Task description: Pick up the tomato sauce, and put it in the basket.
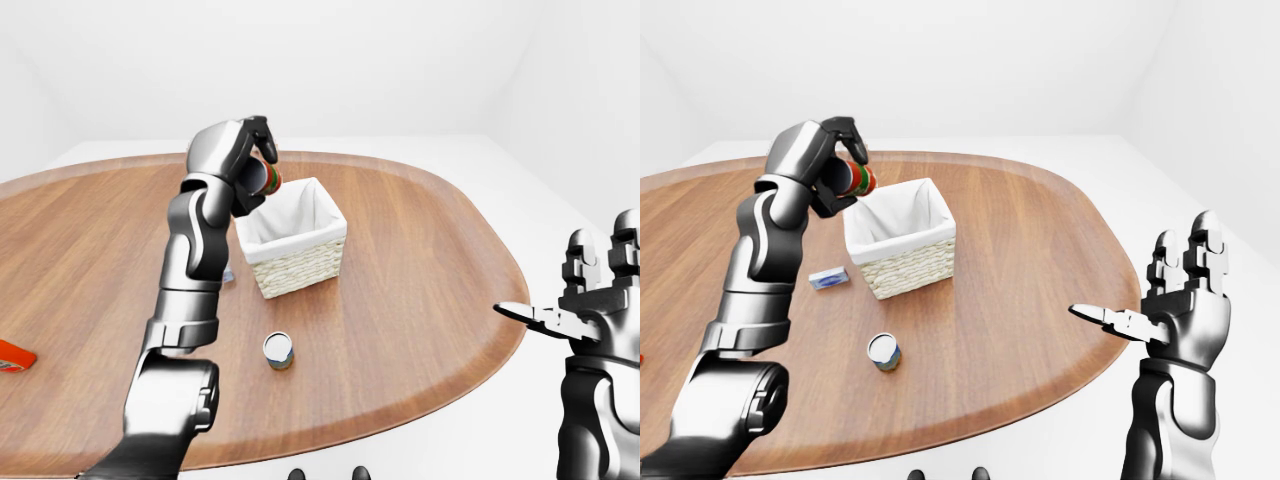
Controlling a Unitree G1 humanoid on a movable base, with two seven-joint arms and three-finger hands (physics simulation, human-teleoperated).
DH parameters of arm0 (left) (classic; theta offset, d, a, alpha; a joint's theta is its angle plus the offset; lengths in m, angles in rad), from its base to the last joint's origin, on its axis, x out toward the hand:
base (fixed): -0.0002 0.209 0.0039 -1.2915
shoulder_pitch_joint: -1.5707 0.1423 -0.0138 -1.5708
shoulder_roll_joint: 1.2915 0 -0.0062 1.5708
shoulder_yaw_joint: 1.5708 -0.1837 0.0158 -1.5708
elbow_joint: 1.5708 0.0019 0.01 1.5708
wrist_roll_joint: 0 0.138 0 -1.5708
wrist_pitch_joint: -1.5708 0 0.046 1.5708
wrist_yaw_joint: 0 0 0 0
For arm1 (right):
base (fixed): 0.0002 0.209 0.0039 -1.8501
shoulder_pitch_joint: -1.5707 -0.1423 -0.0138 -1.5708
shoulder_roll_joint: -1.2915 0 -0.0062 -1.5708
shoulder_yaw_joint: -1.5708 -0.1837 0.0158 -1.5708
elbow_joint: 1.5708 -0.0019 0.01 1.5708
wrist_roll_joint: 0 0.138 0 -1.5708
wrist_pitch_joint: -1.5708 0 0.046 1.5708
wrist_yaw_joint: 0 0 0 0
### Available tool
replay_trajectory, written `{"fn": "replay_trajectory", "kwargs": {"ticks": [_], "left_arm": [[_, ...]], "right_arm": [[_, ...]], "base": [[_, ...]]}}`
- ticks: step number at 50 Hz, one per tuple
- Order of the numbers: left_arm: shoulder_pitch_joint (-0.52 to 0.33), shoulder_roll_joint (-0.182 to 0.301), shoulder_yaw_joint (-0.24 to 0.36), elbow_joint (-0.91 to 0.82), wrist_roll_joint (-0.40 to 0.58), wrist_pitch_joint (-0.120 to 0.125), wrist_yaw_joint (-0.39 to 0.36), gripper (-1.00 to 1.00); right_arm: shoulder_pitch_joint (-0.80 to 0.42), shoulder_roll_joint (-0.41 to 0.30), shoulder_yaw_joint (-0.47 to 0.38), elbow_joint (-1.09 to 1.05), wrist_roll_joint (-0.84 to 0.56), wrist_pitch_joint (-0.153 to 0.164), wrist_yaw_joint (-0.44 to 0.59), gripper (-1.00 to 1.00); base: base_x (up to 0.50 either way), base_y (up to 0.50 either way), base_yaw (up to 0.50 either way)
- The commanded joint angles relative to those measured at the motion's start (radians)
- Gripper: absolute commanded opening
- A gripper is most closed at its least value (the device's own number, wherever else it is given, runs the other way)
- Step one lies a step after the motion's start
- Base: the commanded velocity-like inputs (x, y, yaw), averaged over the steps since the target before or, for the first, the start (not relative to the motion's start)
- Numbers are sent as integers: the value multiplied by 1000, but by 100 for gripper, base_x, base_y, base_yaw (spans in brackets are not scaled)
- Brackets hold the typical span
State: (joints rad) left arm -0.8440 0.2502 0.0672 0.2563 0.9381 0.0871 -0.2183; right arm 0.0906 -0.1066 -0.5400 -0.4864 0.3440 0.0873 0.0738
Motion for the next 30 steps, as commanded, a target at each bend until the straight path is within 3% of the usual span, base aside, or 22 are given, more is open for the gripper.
{"fn": "replay_trajectory", "kwargs": {"ticks": [1, 5, 9, 10, 11, 13, 17, 19, 21, 24, 26, 27, 30], "left_arm": [[-469, 27, -39, 519, -86, 0, 181, -100], [-614, 11, -52, 829, -93, 0, 299, -100], [-691, -7, -101, 1004, -36, 0, 400, -100], [-698, -27, -81, 1022, -64, 0, 328, -100], [-696, -33, -111, 1037, -23, 0, 331, -100], [-697, -46, -90, 1047, -38, 0, 283, -100], [-690, -52, -118, 1075, 40, 0, 316, -100], [-689, -63, -77, 1080, 10, 0, 273, -100], [-684, -62, -79, 1088, 31, 0, 299, -100], [-658, -70, -10, 1097, -36, 0, 334, -100], [-625, -72, -56, 1104, 15, 0, 363, -100], [-610, -81, -26, 1104, -16, 0, 361, -100], [-582, -88, -35, 1107, -3, 0, 382, -100]], "right_arm": [[-1, 0, -1, 0, 6, 0, 1, 100], [-2, -2, 0, -5, 8, 0, 0, 100], [-5, -2, 2, 9, 7, 0, 2, 100], [-5, -3, 1, 8, 9, 0, 3, 100], [-5, -3, 1, 8, 9, 0, 3, 100], [-5, -4, 0, 8, 12, 0, 4, 100], [-1, -4, -5, -6, 20, 0, 3, 100], [-3, -5, -5, -8, 20, 0, 2, 100], [-4, -4, -1, -6, 16, 0, 2, 100], [2, -2, -9, -12, 25, 0, 6, 100], [1, -4, -13, -17, 31, 0, 5, 100], [0, -5, -11, -21, 31, 0, 4, 100], [0, -1, -11, -8, 28, 0, 8, 100]], "base": [[0, 0, 0], [0, 0, 0], [0, 0, 0], [0, 0, 0], [0, 0, 0], [0, 0, 0], [0, 0, 0], [0, 0, 0], [0, 0, 0], [0, 0, 0], [0, 0, 0], [0, 0, 0], [0, 0, 0]]}}
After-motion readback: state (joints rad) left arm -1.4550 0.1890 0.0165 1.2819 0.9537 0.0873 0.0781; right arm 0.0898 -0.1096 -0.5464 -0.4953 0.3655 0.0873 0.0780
